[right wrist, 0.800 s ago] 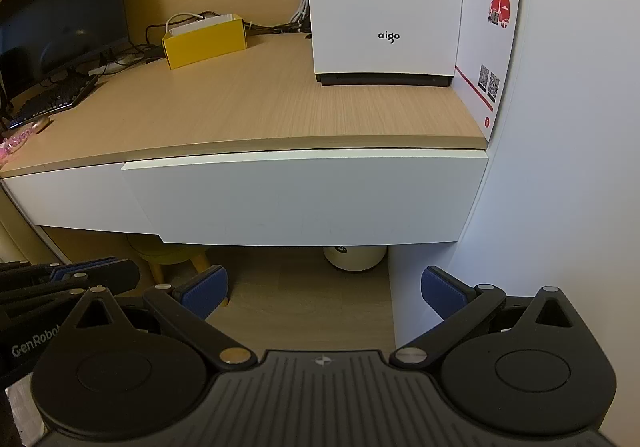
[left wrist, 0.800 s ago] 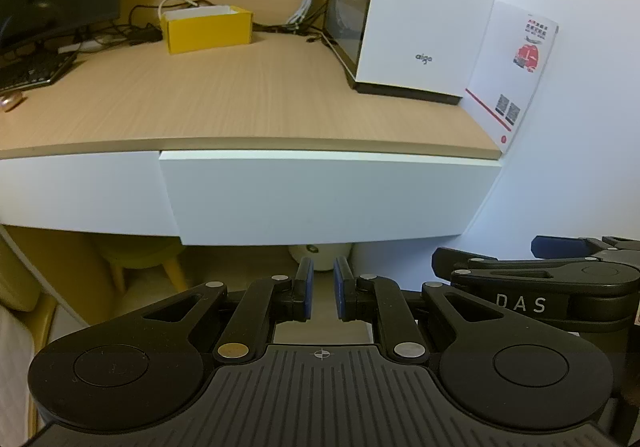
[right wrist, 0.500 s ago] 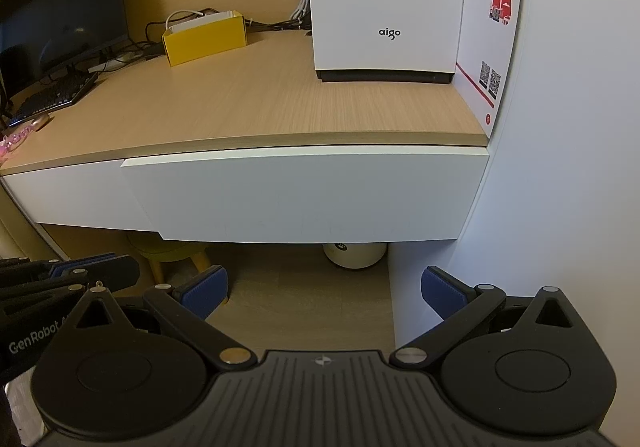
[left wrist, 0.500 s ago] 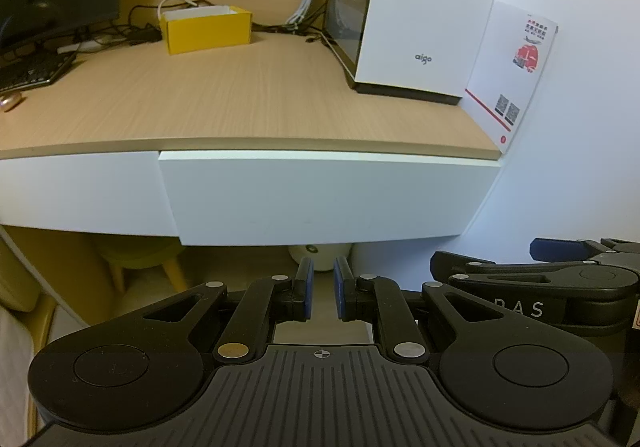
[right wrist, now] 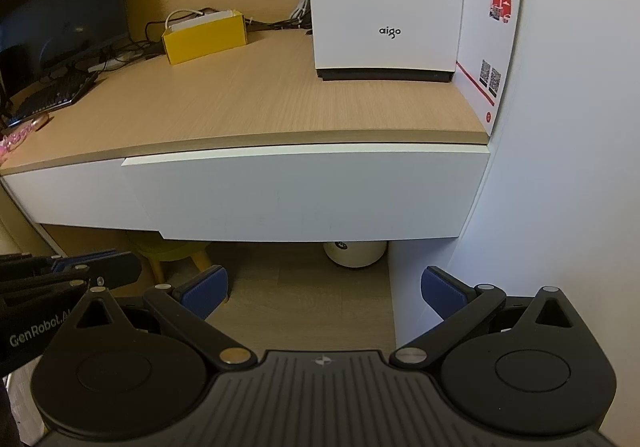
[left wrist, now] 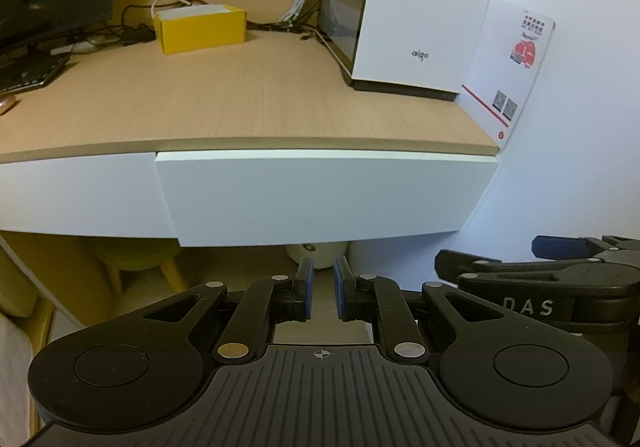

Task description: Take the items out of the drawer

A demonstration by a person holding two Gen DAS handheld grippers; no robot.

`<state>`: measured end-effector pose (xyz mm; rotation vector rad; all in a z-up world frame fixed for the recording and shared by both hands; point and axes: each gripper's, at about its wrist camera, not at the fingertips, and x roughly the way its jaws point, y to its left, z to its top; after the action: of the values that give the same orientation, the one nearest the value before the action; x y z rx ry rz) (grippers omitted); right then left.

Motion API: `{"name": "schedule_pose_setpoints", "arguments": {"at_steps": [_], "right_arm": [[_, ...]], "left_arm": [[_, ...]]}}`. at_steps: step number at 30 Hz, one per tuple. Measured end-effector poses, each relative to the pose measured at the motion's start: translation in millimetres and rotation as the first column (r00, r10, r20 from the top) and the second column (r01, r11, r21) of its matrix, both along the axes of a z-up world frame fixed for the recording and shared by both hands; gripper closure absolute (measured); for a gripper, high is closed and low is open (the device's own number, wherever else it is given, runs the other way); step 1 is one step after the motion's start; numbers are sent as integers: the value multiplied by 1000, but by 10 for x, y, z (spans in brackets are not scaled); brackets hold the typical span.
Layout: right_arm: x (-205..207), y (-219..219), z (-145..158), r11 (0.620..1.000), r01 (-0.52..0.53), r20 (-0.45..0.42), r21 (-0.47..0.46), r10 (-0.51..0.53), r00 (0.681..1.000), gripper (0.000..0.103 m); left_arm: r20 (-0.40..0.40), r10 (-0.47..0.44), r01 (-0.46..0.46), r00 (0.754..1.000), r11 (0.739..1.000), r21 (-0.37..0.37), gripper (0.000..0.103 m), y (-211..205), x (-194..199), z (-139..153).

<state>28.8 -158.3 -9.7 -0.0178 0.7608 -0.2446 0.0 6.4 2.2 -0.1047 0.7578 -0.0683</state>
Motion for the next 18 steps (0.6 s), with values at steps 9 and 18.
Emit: {"name": "schedule_pose_setpoints", "arguments": {"at_steps": [9,18], "right_arm": [[8,-11,-14,1000,22,1,10,-22,1000,0],[208,-12,-76,999,35,-9,1,-35,999,0]], "left_arm": [[-6,-15,15,1000,1000,-4,89,91,57,-48],[-13,7,-7,1000,1000,-12,89,182,175,-93]]}}
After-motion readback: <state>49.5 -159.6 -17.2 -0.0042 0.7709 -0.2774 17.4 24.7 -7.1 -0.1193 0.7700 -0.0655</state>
